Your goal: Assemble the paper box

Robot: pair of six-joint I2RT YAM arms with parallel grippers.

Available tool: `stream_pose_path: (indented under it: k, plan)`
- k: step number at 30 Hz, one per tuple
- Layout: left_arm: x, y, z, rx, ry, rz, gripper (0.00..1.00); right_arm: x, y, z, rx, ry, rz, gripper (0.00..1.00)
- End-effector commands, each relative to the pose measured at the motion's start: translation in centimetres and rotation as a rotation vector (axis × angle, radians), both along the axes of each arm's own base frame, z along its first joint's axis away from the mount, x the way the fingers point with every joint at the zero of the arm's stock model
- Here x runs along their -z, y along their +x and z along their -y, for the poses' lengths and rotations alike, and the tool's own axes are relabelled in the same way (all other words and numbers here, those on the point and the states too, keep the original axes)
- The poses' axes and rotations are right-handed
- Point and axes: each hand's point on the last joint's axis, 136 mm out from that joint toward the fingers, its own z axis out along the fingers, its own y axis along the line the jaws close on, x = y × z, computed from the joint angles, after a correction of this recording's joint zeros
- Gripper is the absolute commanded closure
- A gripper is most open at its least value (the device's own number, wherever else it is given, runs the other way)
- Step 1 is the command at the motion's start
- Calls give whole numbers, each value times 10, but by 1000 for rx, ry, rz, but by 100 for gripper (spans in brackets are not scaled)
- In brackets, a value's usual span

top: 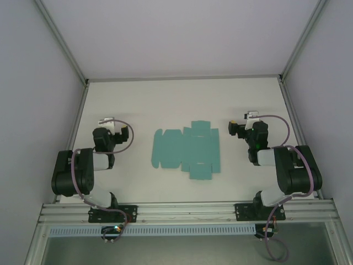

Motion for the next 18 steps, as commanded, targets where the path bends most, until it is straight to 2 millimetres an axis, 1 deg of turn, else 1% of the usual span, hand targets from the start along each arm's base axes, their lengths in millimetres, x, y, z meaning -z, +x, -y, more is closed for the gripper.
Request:
stream_pose_path:
  k: [1, 9, 13, 14, 15, 18]
  plan:
    - [-12, 9, 0, 7, 19, 39, 0, -6, 4, -2, -8, 10, 23, 0]
    - [-12, 9, 0, 6, 19, 41, 0, -6, 4, -2, -9, 10, 24, 0]
    - [-13, 9, 0, 7, 19, 42, 5, -7, 4, -2, -8, 10, 26, 0]
    - [-15, 10, -1, 1, 24, 48, 5, -8, 3, -3, -11, 11, 30, 0]
    - [-19, 11, -3, -20, 28, 39, 1, -10, 3, -4, -16, 11, 30, 0]
    - [-47, 5, -3, -22, 34, 41, 0, -27, 2, 0, 3, 6, 10, 1]
